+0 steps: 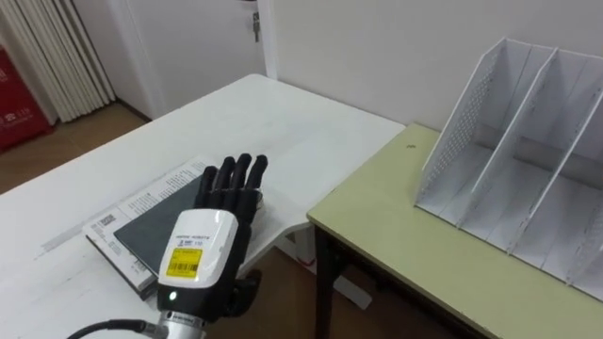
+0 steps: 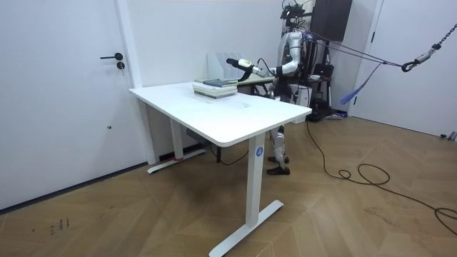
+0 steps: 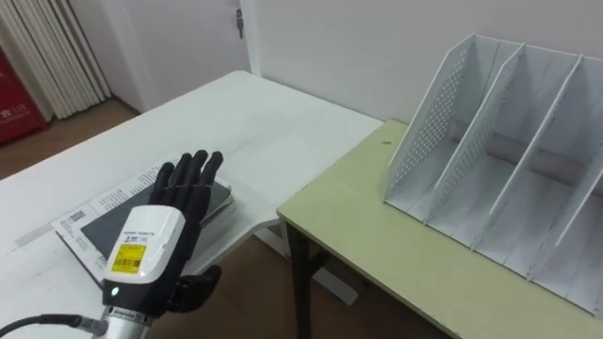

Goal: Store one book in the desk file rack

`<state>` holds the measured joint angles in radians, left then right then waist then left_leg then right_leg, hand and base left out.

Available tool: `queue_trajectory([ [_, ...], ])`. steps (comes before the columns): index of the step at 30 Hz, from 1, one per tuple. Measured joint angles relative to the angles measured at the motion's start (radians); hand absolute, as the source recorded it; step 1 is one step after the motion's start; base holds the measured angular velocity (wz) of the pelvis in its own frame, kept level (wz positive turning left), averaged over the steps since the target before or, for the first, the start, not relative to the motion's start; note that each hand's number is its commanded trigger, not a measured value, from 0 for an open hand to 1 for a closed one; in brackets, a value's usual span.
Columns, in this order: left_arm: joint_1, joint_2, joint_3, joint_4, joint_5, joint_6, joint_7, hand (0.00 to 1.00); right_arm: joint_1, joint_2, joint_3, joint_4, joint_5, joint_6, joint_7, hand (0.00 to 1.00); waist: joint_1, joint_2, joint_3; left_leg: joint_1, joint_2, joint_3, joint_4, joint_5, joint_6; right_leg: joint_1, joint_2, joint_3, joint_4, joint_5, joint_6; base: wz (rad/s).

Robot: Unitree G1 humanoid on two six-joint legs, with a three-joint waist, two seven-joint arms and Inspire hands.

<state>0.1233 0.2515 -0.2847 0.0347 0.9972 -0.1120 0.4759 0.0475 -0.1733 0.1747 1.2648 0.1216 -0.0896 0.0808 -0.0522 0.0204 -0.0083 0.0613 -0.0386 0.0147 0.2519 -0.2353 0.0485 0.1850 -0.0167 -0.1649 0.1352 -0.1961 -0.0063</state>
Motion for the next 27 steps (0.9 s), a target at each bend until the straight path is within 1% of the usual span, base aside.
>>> queue_trajectory([
  [5, 0.001, -0.004, 0.008, 0.000, 0.000, 0.006, 0.000, 0.00, 0.003, 0.000, 0.000, -0.003, 0.018, 0.005, 0.000, 0.00, 0.000, -0.004, 0.0023, 0.002, -0.001, 0.000, 0.000, 0.000, 0.000, 0.003, -0.001, 0.000, -0.001, 0.000, 0.000, 0.00],
  [10, 0.005, -0.003, 0.008, 0.005, -0.001, 0.018, 0.000, 0.00, 0.006, 0.001, 0.000, -0.003, 0.029, 0.005, -0.001, 0.00, 0.000, -0.003, 0.0025, 0.001, -0.001, -0.001, 0.000, 0.000, 0.000, 0.002, 0.000, 0.000, -0.002, 0.000, 0.000, 0.00],
  [13, 0.005, -0.003, 0.008, 0.006, -0.001, 0.020, 0.000, 0.00, 0.008, 0.000, -0.001, -0.007, 0.030, 0.005, -0.002, 0.00, 0.002, -0.003, 0.0024, 0.001, -0.001, -0.001, 0.000, 0.000, 0.000, 0.002, -0.001, 0.000, -0.002, 0.000, 0.000, 0.00],
  [16, 0.005, -0.002, 0.009, 0.033, -0.001, 0.038, 0.000, 0.00, 0.013, -0.001, -0.001, -0.025, 0.030, 0.022, -0.004, 0.00, 0.002, -0.002, 0.0021, 0.003, -0.001, 0.000, 0.000, 0.000, 0.000, 0.002, -0.001, 0.001, -0.002, 0.000, 0.000, 0.00],
  [20, 0.005, -0.002, 0.011, 0.067, -0.001, 0.064, -0.002, 0.00, 0.013, -0.002, -0.001, -0.026, 0.029, 0.026, -0.004, 0.00, 0.002, -0.001, 0.0020, 0.003, -0.001, 0.000, -0.001, 0.000, 0.000, 0.002, 0.000, 0.001, -0.002, 0.000, 0.000, 0.00],
  [27, 0.005, -0.003, 0.060, 0.088, -0.001, 0.081, -0.010, 0.00, 0.013, -0.007, -0.005, -0.025, 0.026, 0.026, -0.003, 0.00, 0.001, 0.005, 0.0019, 0.003, -0.001, 0.000, -0.001, 0.000, 0.000, 0.003, 0.000, 0.000, -0.001, 0.000, 0.000, 0.00],
])
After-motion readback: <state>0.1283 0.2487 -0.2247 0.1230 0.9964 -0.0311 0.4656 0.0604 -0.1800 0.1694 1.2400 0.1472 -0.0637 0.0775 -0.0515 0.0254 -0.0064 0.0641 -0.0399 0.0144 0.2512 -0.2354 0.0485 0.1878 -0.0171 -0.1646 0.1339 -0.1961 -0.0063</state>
